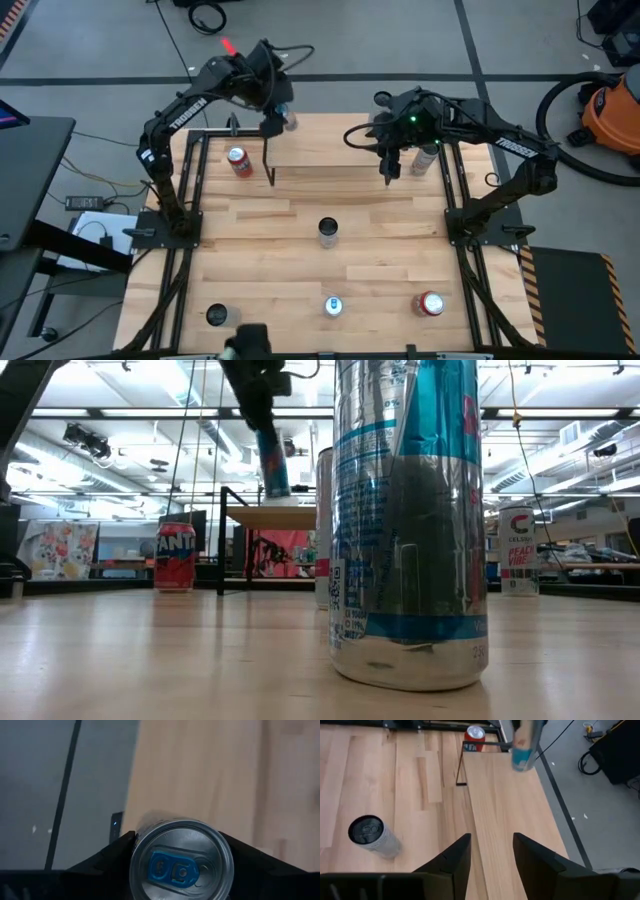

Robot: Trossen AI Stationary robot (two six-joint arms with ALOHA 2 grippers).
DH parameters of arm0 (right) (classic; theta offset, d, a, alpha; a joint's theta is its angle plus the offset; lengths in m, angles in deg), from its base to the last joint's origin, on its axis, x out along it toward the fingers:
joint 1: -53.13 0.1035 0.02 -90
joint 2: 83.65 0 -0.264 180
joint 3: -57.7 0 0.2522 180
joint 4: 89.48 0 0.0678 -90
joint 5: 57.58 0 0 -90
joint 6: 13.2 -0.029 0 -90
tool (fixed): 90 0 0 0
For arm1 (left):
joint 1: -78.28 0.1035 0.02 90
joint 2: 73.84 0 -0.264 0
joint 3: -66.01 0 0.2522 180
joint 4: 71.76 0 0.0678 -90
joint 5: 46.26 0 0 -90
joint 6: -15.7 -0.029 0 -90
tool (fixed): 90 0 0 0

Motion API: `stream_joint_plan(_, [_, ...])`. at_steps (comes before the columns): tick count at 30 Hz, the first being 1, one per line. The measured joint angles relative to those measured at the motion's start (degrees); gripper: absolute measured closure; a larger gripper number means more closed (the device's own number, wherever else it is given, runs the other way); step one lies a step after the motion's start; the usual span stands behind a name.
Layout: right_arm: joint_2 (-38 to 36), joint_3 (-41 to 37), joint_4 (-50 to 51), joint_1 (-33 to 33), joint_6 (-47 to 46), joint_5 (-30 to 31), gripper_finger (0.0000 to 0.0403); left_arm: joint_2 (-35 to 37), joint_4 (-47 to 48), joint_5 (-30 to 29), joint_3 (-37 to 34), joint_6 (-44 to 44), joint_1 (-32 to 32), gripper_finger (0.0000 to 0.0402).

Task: Place canned beverage on shelf
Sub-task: Put the top blue soda can on the shelf

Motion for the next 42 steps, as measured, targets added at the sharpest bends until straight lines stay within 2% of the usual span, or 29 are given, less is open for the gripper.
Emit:
stream_joint_plan(7, [0.0, -0.1, -0.3, 0.6, 0.0, -0.2, 0.0248, 0.0, 0.2, 3.6, 0.0, -0.3, 4.0, 0.015])
stream_joint_plan(16, [0.0, -0.1, -0.3, 1.2, -2.4, -0.1, 0.0248, -1.3, 3.5, 4.6, 0.0, 0.6, 4.6, 0.015])
stream_joint_plan(22, [0.0, -0.1, -0.3, 1.2, -3.6, -0.2, 0.0248, -1.2, -0.8, 4.7, -0.1, 2.0, 4.6, 0.015])
stream_joint_plan(36, [-0.1, -0.1, -0.3, 1.2, -4.0, -0.1, 0.0248, -2.3, 4.3, 5.0, -0.1, 5.8, 5.2, 0.0149])
stream_joint_plan(42, [-0.1, -0.1, -0.3, 1.2, -3.9, 0.0, 0.0248, -2.7, 3.5, 6.7, 0.0, 5.6, 5.0, 0.0131])
